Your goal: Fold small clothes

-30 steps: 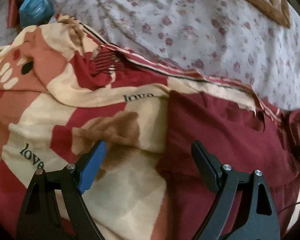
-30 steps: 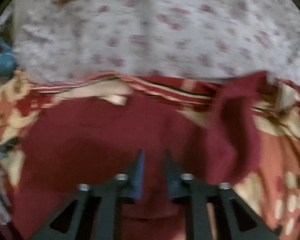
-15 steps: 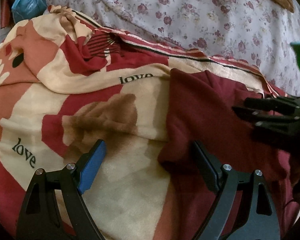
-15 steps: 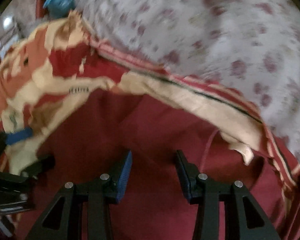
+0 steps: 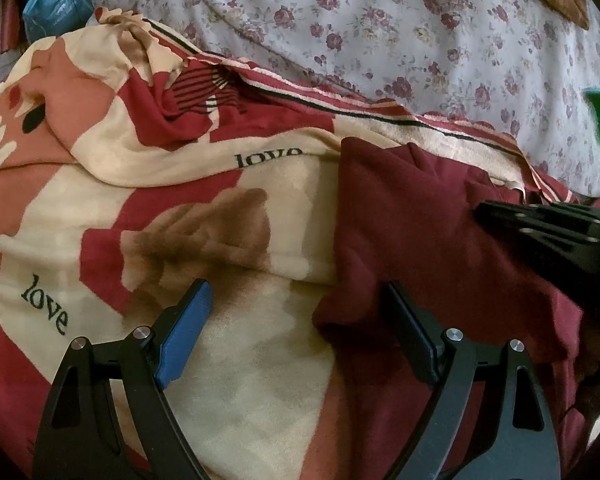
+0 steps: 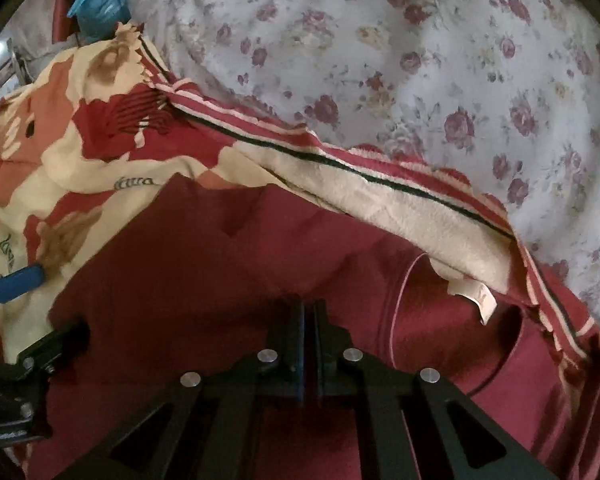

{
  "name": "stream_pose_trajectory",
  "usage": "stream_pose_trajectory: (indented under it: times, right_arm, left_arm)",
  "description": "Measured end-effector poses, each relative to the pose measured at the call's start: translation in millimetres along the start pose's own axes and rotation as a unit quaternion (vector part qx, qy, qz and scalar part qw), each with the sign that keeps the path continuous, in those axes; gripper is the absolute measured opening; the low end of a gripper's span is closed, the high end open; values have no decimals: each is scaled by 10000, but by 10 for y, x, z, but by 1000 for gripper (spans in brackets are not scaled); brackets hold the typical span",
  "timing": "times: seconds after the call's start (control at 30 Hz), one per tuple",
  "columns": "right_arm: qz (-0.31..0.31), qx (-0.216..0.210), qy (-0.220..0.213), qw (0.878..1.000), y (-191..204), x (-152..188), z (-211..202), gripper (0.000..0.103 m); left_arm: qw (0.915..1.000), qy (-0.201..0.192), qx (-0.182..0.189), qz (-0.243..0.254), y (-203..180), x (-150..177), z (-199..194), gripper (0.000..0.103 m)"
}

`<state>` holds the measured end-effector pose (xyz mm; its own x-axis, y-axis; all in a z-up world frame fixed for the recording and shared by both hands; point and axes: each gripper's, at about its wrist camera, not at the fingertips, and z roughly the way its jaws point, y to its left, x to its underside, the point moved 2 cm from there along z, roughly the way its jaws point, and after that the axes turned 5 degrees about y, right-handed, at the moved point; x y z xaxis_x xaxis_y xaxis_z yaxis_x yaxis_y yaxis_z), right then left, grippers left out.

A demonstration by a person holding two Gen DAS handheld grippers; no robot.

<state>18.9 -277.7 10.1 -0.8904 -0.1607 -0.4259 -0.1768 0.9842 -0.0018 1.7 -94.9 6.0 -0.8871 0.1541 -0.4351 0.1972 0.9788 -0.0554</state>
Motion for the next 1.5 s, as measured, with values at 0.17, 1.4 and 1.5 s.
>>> stream_pose_trajectory:
  times: [0.17,1.4,1.5]
  right_arm:
    - [474,-206,-174,9985,-189,263,-450,10]
    - [3779,745,-177,9227,-2948,964,-419,52]
    - [4032,754,-31,9120,-3105,940,-167,52]
  left_arm:
    - [10000,-45,-31,33,-2,7,-25,88]
    - [9957,-249,263,857,-496,128,-135,88]
    - [9961,-251,295,790,-454,82,-123,88]
